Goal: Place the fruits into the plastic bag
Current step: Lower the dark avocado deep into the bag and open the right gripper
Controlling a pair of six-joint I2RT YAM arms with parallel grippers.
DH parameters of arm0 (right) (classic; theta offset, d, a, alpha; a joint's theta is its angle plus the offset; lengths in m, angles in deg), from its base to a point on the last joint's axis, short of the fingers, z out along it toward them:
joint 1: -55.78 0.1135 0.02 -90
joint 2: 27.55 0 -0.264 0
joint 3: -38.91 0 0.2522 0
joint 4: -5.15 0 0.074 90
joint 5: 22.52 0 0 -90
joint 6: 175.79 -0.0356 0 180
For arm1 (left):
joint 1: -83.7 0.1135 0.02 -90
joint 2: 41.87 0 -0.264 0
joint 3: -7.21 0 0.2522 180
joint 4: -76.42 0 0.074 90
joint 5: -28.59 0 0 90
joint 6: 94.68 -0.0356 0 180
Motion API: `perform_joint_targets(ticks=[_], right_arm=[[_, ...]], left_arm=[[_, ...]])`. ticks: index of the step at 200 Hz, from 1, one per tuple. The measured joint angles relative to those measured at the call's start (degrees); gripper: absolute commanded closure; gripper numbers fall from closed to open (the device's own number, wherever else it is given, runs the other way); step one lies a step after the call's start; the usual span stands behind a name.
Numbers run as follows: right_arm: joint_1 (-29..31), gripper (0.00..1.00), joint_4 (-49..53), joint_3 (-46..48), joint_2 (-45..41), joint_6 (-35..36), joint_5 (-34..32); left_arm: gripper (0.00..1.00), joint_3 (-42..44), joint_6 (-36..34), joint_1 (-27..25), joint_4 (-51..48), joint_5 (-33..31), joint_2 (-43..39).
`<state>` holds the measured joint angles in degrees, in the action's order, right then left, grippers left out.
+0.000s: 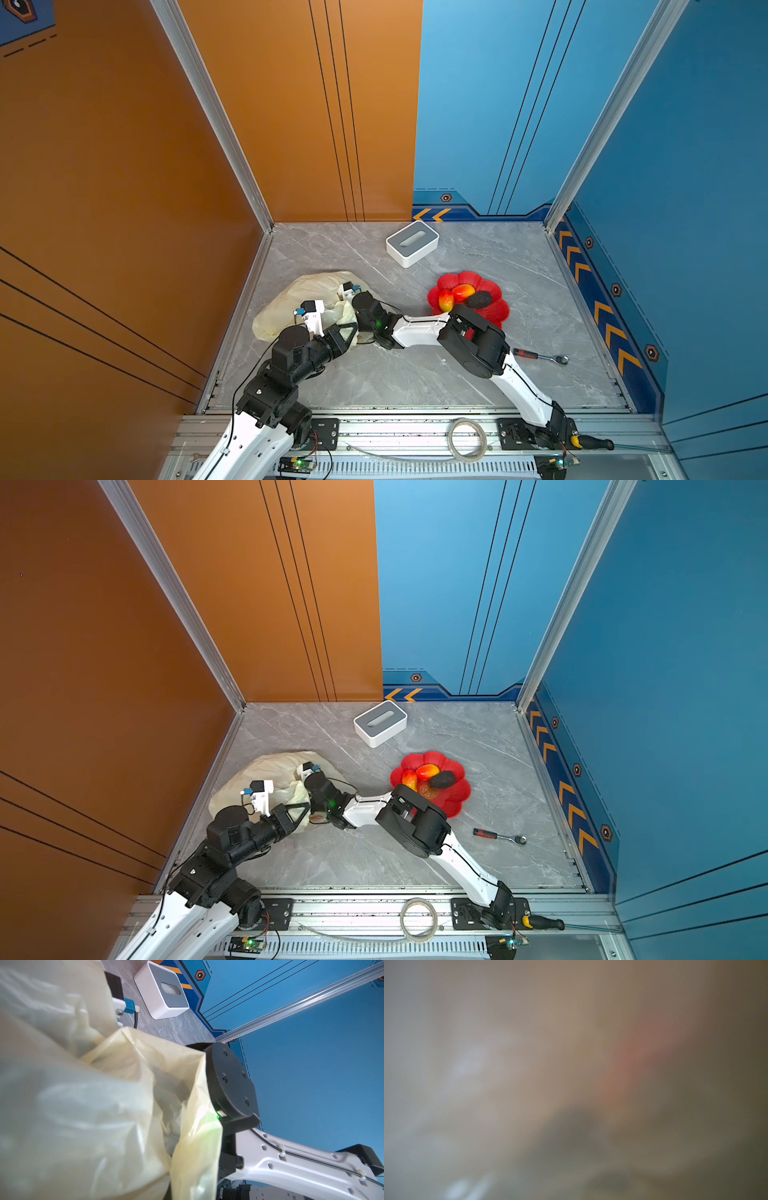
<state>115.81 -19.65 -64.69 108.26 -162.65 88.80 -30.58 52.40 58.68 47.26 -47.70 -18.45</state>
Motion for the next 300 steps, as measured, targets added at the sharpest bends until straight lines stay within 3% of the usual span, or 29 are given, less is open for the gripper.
perform_joint_targets(ticks=[76, 106, 117, 120, 123, 127, 300], right_arm=[[0.0, 0.36, 5.2, -1.7, 0.0, 5.1, 3.1], [0.1, 0.32, 7.0, -1.9, -0.1, 7.4, 4.4], [0.1, 0.26, 8.1, -2.0, -0.3, 8.3, 4.7], [0.2, 0.19, 8.4, -2.0, -0.4, 8.7, 4.7], [0.2, 0.04, 8.8, -2.0, -0.5, 8.6, 4.8], [0.2, 0.00, 9.4, -2.0, -0.6, 9.4, 5.0], [1.1, 0.00, 25.7, -1.6, -7.0, 19.4, 5.5]], left_arm=[[1.00, 0.8, 0.9, 0.0, 2.1, 0.0, 0.3], [1.00, 0.9, 1.0, 0.0, 2.2, 0.0, 0.1], [1.00, 1.0, 1.1, 0.0, 2.2, 0.0, -0.3], [1.00, 1.1, 1.1, 0.0, 2.2, 0.0, -0.5], [1.00, 1.2, 1.1, 0.0, 2.1, 0.0, -0.7], [1.00, 1.2, 1.1, 0.0, 2.1, 0.0, -0.9], [1.00, 1.9, 1.1, 0.3, -0.7, -0.4, -5.6]])
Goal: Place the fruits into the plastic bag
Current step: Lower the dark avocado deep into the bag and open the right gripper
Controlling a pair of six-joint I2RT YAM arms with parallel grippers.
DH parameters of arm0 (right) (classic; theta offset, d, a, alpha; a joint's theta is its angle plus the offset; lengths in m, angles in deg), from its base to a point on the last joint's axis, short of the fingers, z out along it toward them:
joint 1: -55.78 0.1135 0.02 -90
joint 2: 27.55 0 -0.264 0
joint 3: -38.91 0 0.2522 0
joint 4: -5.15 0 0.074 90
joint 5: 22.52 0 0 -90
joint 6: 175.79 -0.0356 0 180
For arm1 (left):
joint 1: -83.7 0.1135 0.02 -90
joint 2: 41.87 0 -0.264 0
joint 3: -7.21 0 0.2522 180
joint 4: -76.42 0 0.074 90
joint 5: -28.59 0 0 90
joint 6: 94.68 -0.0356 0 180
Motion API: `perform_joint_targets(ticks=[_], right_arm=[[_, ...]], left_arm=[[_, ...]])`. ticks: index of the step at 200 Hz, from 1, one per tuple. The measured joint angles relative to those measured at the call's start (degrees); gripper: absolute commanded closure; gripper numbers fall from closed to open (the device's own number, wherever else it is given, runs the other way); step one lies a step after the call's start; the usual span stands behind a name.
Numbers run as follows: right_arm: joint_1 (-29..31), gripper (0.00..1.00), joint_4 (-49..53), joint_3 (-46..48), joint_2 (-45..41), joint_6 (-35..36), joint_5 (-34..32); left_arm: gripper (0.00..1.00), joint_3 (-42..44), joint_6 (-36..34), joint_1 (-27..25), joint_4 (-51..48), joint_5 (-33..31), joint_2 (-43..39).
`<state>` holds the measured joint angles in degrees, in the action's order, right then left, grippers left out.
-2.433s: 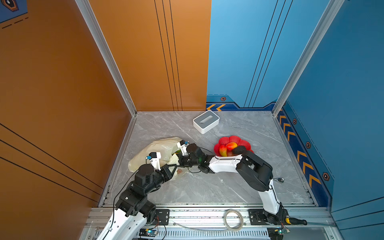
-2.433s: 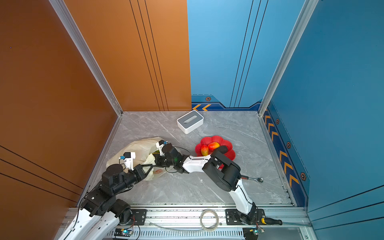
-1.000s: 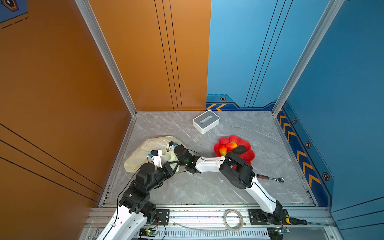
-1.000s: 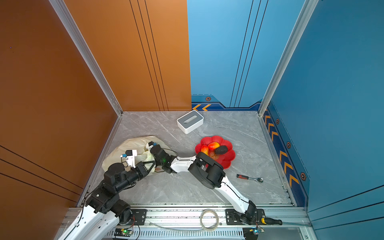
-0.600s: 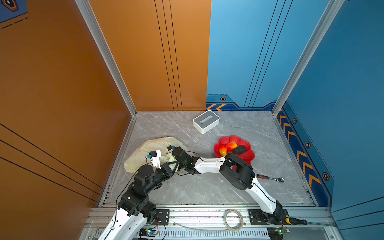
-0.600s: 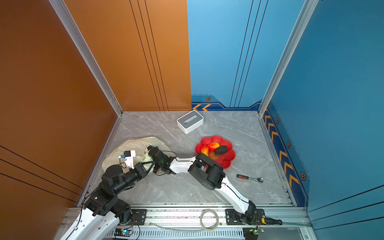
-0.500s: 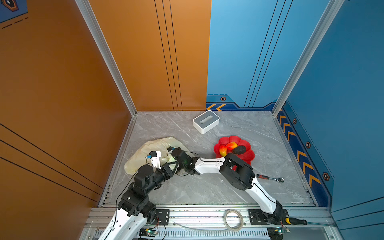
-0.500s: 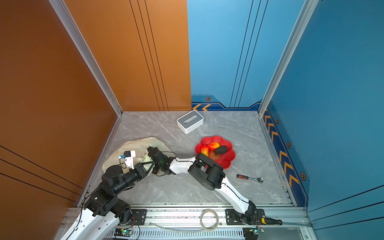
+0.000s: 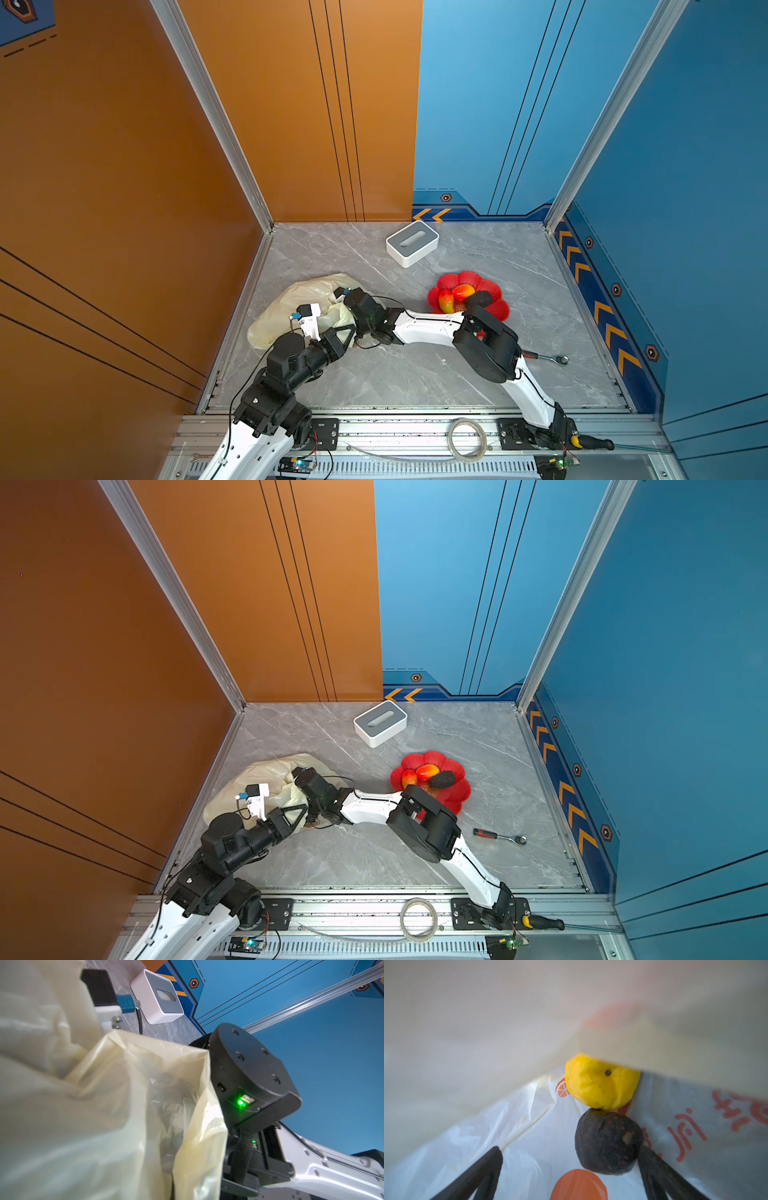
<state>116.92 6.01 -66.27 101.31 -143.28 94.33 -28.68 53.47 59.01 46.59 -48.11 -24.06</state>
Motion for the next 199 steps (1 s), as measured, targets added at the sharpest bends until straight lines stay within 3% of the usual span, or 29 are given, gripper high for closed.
perform_joint_targets(ticks=[134, 199], right_arm=[[-1.5, 0.00, 13.1, 0.7, -5.2, 7.6, 0.7], [-3.3, 0.00, 25.0, 0.7, -6.6, 13.7, 2.0]], left_arm=[[1.00, 1.1, 0.2, 0.4, -3.4, -1.7, -1.8], [1.00, 1.6, 0.4, 0.5, -3.8, -1.9, -1.9]])
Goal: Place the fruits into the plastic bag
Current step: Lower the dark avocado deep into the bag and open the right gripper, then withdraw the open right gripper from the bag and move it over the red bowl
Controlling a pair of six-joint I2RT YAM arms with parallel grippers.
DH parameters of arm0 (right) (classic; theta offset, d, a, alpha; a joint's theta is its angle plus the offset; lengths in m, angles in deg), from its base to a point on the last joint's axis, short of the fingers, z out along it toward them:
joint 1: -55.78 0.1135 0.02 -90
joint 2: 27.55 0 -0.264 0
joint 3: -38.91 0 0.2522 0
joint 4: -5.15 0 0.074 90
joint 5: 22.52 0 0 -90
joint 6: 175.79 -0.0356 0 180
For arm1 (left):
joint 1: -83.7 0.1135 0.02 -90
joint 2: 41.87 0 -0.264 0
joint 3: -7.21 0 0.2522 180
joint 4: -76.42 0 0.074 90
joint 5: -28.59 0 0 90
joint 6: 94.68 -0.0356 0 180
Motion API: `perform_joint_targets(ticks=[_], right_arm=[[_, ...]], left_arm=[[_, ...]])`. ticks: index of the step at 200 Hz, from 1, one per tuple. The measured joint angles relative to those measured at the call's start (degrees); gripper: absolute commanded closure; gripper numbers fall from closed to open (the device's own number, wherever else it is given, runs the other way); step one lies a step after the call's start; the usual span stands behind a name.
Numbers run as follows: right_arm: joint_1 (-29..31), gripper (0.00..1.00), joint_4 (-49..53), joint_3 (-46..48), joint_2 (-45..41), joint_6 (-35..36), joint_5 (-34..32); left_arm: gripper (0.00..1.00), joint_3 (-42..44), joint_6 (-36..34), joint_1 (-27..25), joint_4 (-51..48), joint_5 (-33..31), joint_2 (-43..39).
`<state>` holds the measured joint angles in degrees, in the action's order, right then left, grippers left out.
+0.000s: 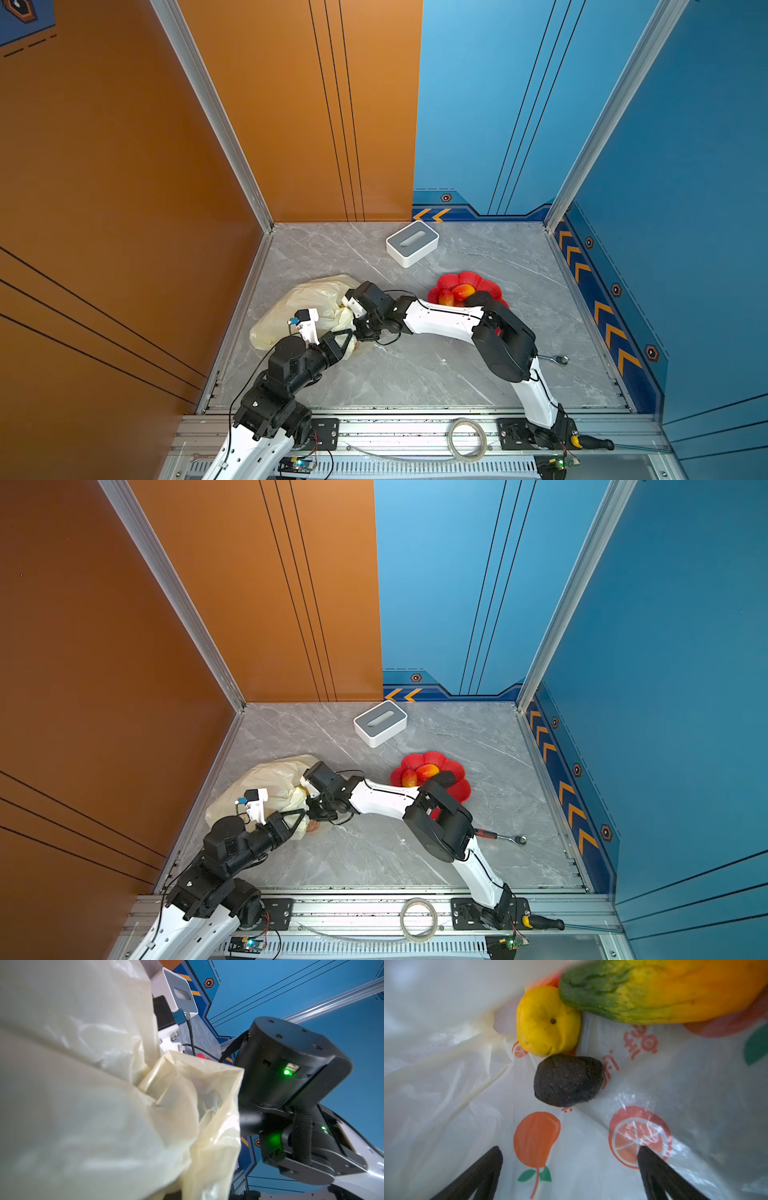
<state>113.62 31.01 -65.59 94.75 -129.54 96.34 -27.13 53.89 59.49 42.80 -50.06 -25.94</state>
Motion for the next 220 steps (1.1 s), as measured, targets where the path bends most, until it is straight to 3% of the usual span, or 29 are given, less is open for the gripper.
perform_joint_targets(ticks=[133, 220], right_arm=[[-2.2, 0.00, 8.9, 1.6, -5.1, 5.5, -0.6], [-4.3, 0.00, 17.0, 1.9, -12.3, 9.2, -1.8]], left_arm=[[1.00, 0.3, 0.6, 0.2, 2.5, 2.0, -1.1], [1.00, 1.0, 0.9, 0.7, -3.2, -0.9, -0.9]])
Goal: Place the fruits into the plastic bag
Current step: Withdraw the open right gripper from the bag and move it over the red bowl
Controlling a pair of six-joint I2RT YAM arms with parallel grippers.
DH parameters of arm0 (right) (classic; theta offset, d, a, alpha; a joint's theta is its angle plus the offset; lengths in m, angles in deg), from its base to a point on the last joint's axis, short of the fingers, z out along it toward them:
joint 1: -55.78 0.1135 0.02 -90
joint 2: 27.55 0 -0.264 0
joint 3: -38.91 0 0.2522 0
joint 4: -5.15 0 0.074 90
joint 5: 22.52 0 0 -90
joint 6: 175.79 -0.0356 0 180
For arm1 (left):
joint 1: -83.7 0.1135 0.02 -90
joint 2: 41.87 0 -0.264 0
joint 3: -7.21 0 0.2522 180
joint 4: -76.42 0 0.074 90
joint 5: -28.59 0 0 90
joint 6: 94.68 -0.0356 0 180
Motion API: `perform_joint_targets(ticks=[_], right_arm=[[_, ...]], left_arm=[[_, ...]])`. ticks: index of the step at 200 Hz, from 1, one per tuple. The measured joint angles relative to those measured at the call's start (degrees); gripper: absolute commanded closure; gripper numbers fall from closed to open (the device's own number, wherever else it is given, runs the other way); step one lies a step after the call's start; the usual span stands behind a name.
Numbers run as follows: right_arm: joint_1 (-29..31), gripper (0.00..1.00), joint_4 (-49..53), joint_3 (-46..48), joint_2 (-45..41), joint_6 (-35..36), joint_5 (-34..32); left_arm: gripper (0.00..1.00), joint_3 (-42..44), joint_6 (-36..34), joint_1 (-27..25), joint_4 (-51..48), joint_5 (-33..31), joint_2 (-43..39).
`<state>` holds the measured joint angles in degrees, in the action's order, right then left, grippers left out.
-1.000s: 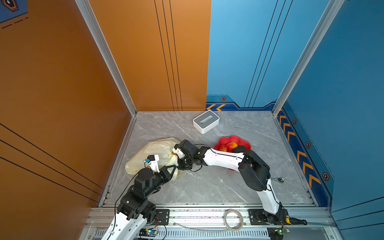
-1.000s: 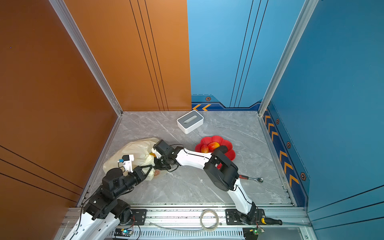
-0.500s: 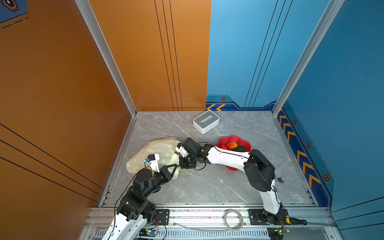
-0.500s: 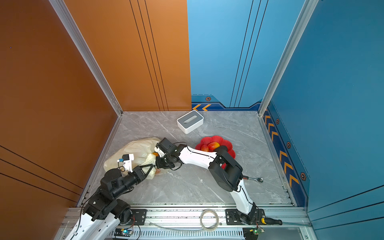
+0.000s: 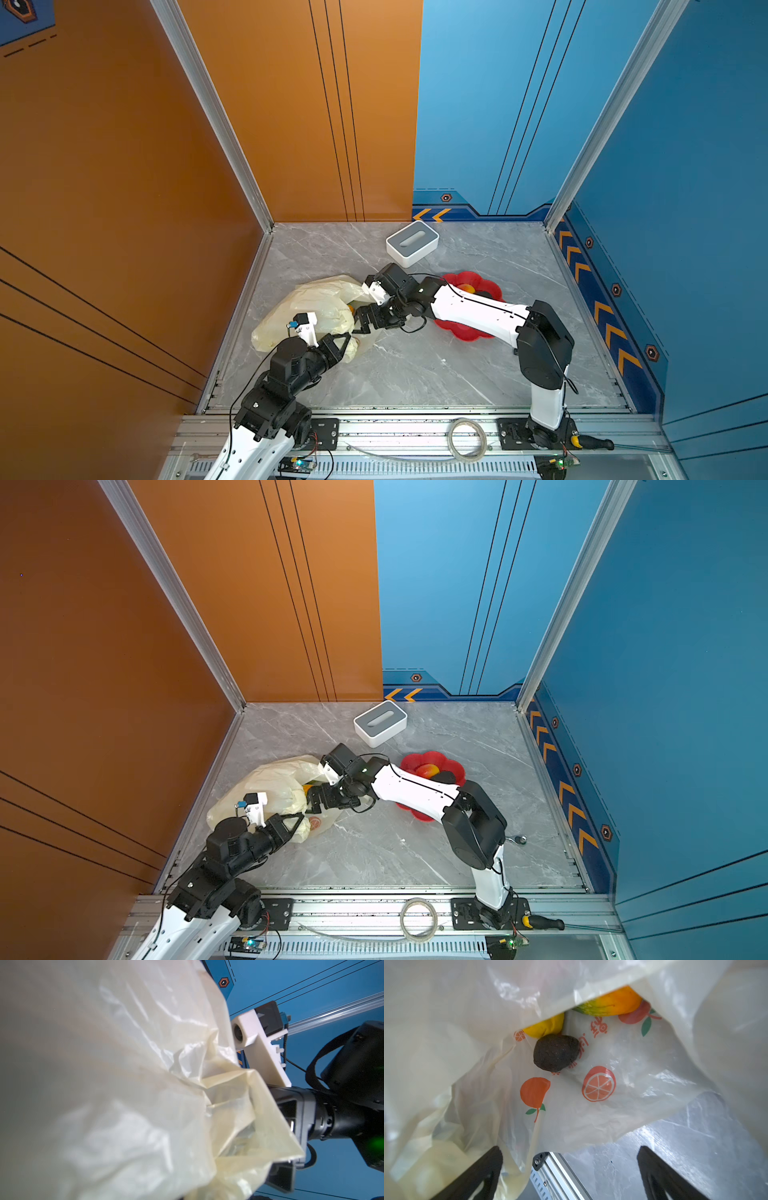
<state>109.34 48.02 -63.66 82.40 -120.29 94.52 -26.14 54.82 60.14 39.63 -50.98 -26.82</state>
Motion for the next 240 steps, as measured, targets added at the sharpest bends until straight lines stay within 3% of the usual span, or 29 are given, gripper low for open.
perform_joint_targets(ticks=[51, 154, 240], right_arm=[[-0.3, 0.00, 7.0, 0.1, -1.1, 2.8, -2.2], [-1.8, 0.00, 16.3, 0.0, -11.2, 7.1, -8.4], [-3.6, 0.00, 31.2, -6.9, -20.5, 14.4, -26.8]], left_arm=[[1.00, 0.2, 0.5, 0.0, -1.0, 0.0, -0.1], [1.00, 0.4, 0.6, 0.4, -1.2, 0.0, -0.4], [1.00, 0.4, 0.6, 0.7, -1.6, 0.0, -0.4]])
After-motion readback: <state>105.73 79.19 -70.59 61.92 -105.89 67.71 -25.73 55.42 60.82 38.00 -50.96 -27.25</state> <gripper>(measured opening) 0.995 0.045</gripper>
